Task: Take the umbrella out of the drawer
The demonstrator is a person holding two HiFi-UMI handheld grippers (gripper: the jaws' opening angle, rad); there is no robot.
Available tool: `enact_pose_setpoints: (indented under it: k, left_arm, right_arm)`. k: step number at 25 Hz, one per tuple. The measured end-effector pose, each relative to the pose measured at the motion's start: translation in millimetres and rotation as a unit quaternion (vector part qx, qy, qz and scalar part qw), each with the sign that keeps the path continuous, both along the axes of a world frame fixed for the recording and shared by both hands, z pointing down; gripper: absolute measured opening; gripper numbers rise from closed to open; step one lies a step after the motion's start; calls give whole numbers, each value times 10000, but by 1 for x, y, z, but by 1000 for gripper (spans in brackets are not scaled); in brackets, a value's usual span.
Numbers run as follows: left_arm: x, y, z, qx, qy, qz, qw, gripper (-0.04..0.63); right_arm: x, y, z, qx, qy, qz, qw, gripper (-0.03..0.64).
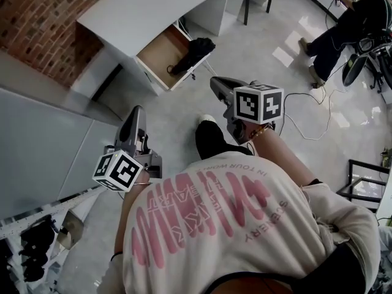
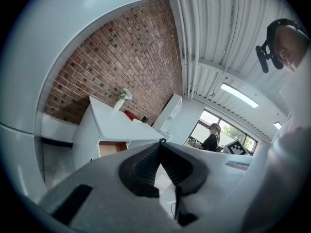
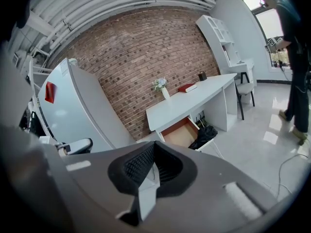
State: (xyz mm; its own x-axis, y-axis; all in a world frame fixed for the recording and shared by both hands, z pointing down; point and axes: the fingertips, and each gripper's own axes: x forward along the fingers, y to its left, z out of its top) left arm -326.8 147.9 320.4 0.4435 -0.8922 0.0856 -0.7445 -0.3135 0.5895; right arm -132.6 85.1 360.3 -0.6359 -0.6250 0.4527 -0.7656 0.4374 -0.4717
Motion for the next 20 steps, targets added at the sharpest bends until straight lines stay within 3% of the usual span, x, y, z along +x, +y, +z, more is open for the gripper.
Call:
enact_pose_setpoints:
  k: [14, 20]
  left_arm:
    - [35, -135, 2, -109, -89, -18, 9999, 6]
    - [56, -200, 14, -201, -577, 107, 9981, 6]
  right_arm:
    - [25, -144, -2, -26, -103, -135, 9999, 9]
    - [60, -215, 6, -82, -212, 156, 9996, 9]
